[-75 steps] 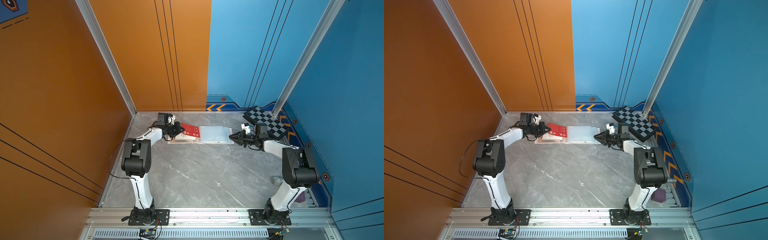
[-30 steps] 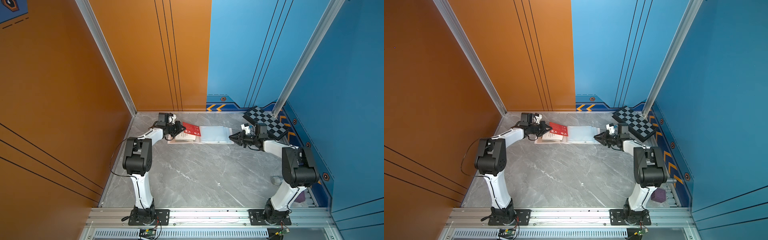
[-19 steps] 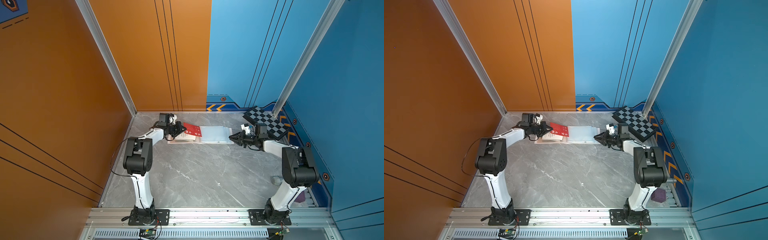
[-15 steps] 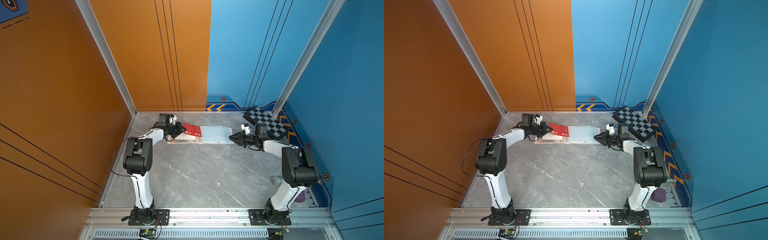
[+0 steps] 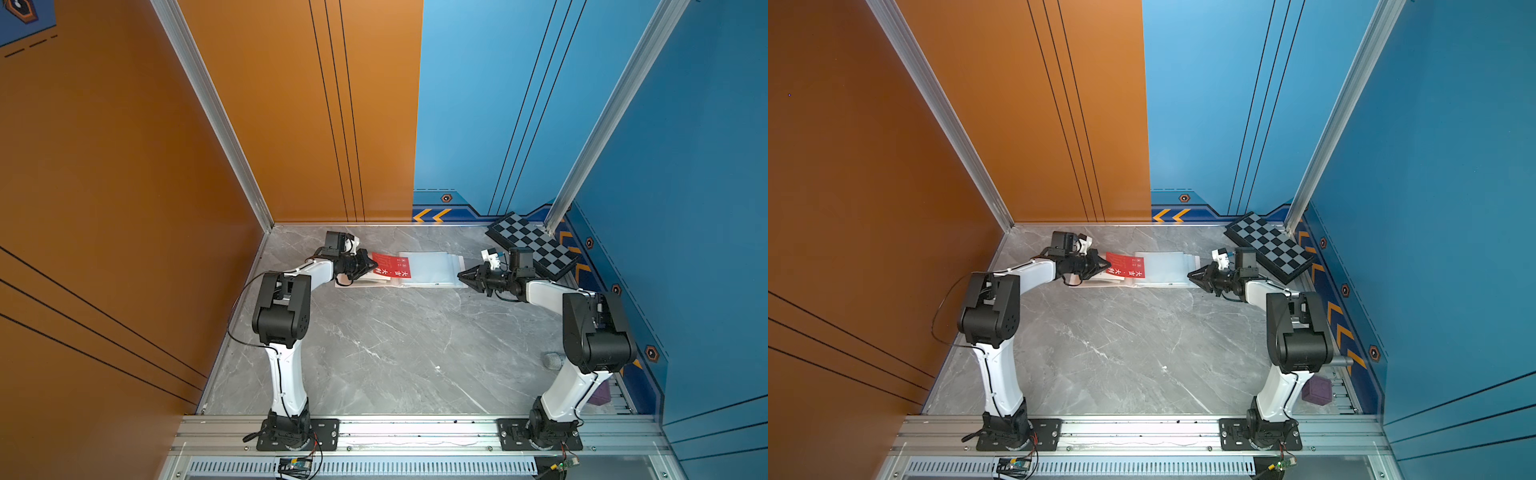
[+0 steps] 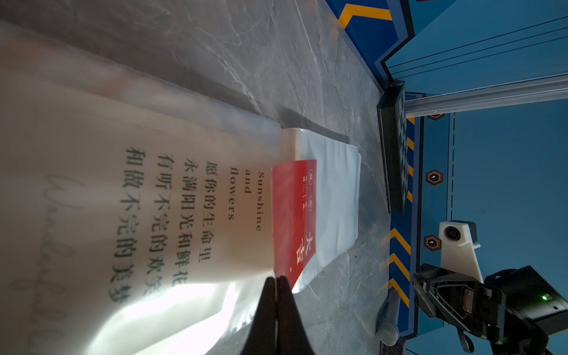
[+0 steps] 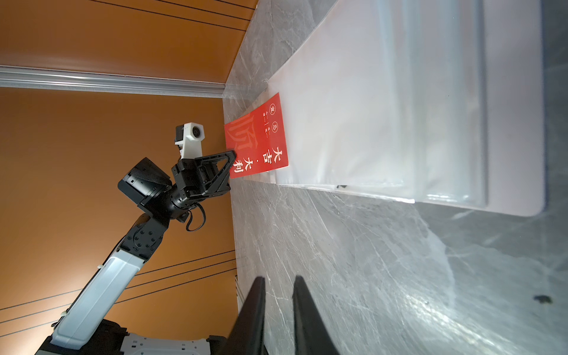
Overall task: Place the photos into the photo albums
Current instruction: Insert the photo into the photo album.
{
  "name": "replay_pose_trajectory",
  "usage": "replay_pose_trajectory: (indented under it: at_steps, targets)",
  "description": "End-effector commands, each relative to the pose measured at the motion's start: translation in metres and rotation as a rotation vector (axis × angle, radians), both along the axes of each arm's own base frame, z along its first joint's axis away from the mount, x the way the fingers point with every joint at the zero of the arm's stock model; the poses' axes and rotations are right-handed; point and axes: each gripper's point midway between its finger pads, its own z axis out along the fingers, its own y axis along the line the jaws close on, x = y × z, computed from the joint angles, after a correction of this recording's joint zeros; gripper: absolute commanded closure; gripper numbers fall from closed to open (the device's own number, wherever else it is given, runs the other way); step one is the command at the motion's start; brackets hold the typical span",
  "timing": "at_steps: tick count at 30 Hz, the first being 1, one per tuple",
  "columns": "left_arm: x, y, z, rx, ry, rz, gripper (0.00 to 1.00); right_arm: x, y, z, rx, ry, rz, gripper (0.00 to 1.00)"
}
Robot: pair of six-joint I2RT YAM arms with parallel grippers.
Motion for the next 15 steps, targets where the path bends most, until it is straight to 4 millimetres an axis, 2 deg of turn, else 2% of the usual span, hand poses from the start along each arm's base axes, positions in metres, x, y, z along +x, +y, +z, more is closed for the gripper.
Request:
replay_pose_trajectory:
  at_steps: [1,9,15]
  targets:
    - [0.001,-0.007,-0.006,0.002,0.014,-0.01,0.87,-0.002,-0.001,-0.007,-0.007,0.019,0.009,0.8]
    - [0.0,-0.018,-0.011,0.008,0.022,-0.022,0.73,-0.004,-0.001,-0.01,-0.019,0.022,0.012,0.8]
    - [-0.001,-0.026,-0.015,0.009,0.031,-0.031,0.69,-0.005,-0.001,-0.011,-0.028,0.026,0.014,0.8]
